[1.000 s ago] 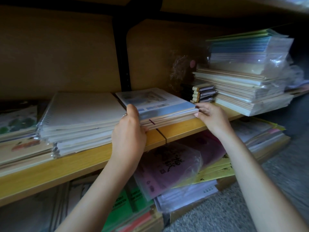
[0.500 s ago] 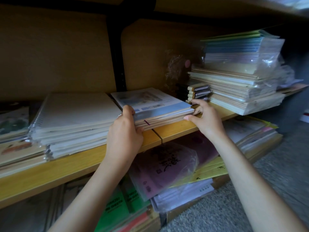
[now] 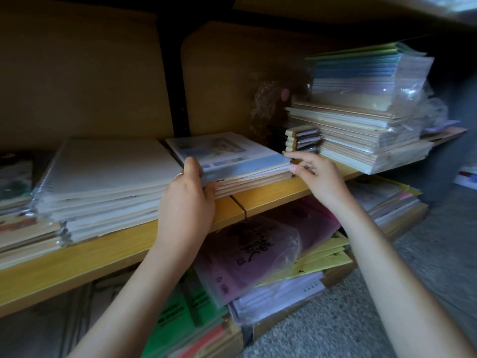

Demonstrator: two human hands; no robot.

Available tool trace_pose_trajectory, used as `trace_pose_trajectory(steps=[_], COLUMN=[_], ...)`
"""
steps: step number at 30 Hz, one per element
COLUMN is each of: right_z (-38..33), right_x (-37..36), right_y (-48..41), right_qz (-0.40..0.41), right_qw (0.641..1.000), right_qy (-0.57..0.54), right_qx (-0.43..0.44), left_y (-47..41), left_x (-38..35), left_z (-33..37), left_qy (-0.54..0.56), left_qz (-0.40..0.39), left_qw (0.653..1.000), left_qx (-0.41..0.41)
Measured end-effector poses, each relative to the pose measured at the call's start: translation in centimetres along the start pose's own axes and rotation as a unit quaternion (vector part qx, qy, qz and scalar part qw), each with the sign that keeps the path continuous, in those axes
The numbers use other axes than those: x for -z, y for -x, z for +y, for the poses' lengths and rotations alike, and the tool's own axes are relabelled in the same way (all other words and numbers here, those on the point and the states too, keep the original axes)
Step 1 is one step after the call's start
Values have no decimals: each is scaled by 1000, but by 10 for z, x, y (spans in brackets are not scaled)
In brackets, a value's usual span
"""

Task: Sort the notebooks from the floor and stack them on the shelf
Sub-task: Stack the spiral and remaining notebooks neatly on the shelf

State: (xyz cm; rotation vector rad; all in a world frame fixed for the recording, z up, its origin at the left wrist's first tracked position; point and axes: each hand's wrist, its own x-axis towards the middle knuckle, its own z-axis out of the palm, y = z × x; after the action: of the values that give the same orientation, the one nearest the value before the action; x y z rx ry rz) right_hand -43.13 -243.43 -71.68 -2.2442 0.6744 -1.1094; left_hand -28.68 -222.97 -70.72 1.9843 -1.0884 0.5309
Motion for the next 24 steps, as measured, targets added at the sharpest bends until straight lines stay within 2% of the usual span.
trace_pose_trajectory(steps=[4, 10, 14, 18, 22, 24], right_z=[4, 5, 3, -8, -22, -26], right_x=[-9, -11, -15, -11, -12, -24], right_y=[-5, -9, -4, -3, -14, -15], right_qz=[52, 54, 12, -71, -96, -84], right_qw=[998, 998, 999, 996, 983, 990], right_qy=[-34, -20, 37, -26, -108, -27], right_qx=[-25, -35, -25, -47, -109, -107], left_y=[-3, -1, 8, 10, 4, -2], left_x=[-1, 0, 3, 12, 22, 15], left_z=[-1, 3, 5, 10, 19, 26], left_qy=[-13, -74, -130, -167, -170, -131], left_qz=[-11, 4, 7, -9, -77, -149], left_qw=[1000, 997, 991, 986, 982, 978], left_qx=[15, -18, -35, -7, 38, 65])
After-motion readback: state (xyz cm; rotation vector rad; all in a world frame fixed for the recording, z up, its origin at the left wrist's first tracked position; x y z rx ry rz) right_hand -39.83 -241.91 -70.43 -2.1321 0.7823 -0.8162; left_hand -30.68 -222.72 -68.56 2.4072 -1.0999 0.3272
